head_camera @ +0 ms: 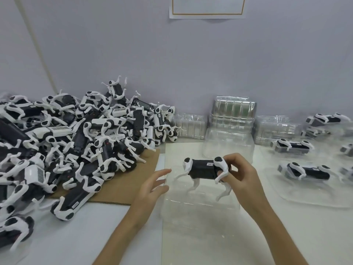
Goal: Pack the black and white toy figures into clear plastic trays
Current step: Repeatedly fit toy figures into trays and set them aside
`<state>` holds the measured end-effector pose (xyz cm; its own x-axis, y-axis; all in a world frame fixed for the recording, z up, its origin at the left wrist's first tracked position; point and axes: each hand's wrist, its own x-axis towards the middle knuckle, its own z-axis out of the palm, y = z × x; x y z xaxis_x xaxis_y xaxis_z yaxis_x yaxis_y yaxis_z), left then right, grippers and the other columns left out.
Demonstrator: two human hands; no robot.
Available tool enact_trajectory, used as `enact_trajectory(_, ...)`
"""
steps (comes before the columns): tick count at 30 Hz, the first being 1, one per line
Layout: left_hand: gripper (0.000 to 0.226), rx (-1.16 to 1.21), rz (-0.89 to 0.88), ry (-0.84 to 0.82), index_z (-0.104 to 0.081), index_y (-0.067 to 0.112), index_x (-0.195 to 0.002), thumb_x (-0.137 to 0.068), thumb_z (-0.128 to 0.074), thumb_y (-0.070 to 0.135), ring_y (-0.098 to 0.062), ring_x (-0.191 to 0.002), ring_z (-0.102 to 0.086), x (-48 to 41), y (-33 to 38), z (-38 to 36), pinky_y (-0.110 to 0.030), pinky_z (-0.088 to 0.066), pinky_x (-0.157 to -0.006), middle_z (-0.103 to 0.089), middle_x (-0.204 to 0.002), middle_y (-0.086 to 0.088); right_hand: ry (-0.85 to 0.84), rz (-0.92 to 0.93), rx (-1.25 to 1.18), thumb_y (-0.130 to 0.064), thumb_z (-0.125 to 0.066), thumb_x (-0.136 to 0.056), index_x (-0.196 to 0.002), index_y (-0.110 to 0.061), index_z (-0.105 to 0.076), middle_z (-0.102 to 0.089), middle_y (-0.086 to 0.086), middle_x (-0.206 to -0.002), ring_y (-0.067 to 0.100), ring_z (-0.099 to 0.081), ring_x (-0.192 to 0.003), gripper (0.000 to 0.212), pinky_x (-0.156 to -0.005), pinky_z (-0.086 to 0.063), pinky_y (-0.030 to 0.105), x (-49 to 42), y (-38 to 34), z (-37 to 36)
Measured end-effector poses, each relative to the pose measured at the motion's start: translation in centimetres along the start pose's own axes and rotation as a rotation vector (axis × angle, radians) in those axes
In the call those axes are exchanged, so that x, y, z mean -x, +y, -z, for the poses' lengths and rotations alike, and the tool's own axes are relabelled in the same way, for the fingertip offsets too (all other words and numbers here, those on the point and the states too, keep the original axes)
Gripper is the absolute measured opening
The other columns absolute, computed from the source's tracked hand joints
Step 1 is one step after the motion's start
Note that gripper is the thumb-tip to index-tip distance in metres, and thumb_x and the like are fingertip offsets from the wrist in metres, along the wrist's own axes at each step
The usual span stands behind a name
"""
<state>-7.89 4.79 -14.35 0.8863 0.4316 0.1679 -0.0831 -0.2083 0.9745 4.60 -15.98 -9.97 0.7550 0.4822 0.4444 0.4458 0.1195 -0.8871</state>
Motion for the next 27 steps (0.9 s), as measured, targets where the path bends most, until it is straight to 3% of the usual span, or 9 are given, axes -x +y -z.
enact_trajectory(2,0.043,0.03,0.003,-0.001,-0.068,0.033,-0.116,-0.076,-0.054,0.026,-0.007,-0.11,-0.063,0.2,0.1,0.0,-0.01,-0.044,-0.084,-0.067,-0.122,0.014,-0.046,0.005,0.02,-0.032,-0.068,-0.077,-0.09,-0.016,-0.062,-0.06,-0.009,-0.079,0.014,-0.059,-0.067,0.021,-0.062,-0.049,0.025,0.2,0.1,-0.2)
enact_trajectory(4,0.042,0.033,0.004,0.007,-0.069,0.032,-0.114,-0.076,-0.052,0.025,-0.005,-0.107,-0.063,0.4,0.2,0.1,-0.007,-0.042,-0.082,-0.068,-0.12,0.013,-0.087,0.009,0.064,-0.042,-0.068,-0.074,-0.091,-0.02,-0.063,-0.059,-0.011,-0.079,0.019,-0.06,-0.072,0.028,-0.067,-0.05,0.024,0.3,0.1,-0.4)
enact_trajectory(9,0.04,0.016,-0.01,0.029,-0.074,0.042,-0.101,-0.076,-0.048,0.024,-0.002,-0.085,-0.057,0.5,0.2,0.2,-0.009,-0.04,-0.075,-0.067,-0.091,0.018,-0.124,0.013,0.225,-0.035,-0.072,-0.074,-0.094,-0.029,-0.068,-0.07,-0.009,-0.093,0.008,-0.064,-0.1,0.022,-0.084,-0.043,0.02,0.3,0.1,-0.4)
enact_trajectory(12,0.041,0.003,-0.027,0.045,-0.073,0.04,-0.099,-0.074,-0.047,0.023,0.005,-0.117,-0.053,0.5,0.2,0.1,-0.007,-0.038,-0.089,-0.062,-0.122,0.02,-0.135,-0.038,0.279,-0.023,-0.083,-0.077,-0.096,-0.033,-0.071,-0.071,-0.016,-0.103,0.001,-0.061,-0.106,0.025,-0.089,-0.041,0.02,0.3,0.3,0.1)
enact_trajectory(14,0.04,-0.009,-0.048,0.06,-0.073,0.035,-0.1,-0.073,-0.046,0.022,0.009,-0.127,-0.045,0.4,0.2,0.2,-0.006,-0.035,-0.093,-0.055,-0.134,0.018,-0.17,-0.107,0.33,-0.017,-0.087,-0.072,-0.093,-0.031,-0.071,-0.067,-0.023,-0.113,-0.003,-0.056,-0.115,0.03,-0.094,-0.036,0.013,0.3,0.7,0.3)
enact_trajectory(18,0.029,-0.02,-0.069,0.066,-0.074,0.037,-0.096,-0.078,-0.052,0.031,0.008,-0.13,-0.043,0.4,0.0,0.2,-0.006,-0.034,-0.092,-0.05,-0.138,0.018,-0.25,-0.153,0.44,-0.021,-0.086,-0.074,-0.095,-0.038,-0.069,-0.055,-0.028,-0.13,-0.008,-0.043,-0.127,0.033,-0.091,-0.028,0.002,0.4,0.9,0.5)
enact_trajectory(23,0.025,-0.066,-0.082,0.073,-0.073,0.042,-0.097,-0.078,-0.057,0.036,0.008,-0.13,-0.041,0.6,-0.2,0.0,-0.011,-0.034,-0.095,-0.049,-0.137,0.018,-0.332,-0.272,0.394,-0.013,-0.076,-0.082,-0.111,-0.042,-0.068,-0.043,-0.026,-0.143,-0.002,-0.037,-0.134,0.042,-0.106,-0.024,0.024,0.2,0.5,0.9)
enact_trajectory(27,0.052,-0.046,-0.047,0.114,-0.055,0.035,-0.131,-0.079,-0.058,0.038,0.003,-0.124,-0.051,0.5,-0.4,0.1,-0.011,-0.04,-0.091,-0.054,-0.136,0.015,-0.338,-0.294,0.345,-0.005,-0.07,-0.083,-0.128,-0.045,-0.056,-0.044,-0.024,-0.142,-0.01,-0.038,-0.129,0.061,-0.108,-0.028,0.022,0.2,0.5,0.9)
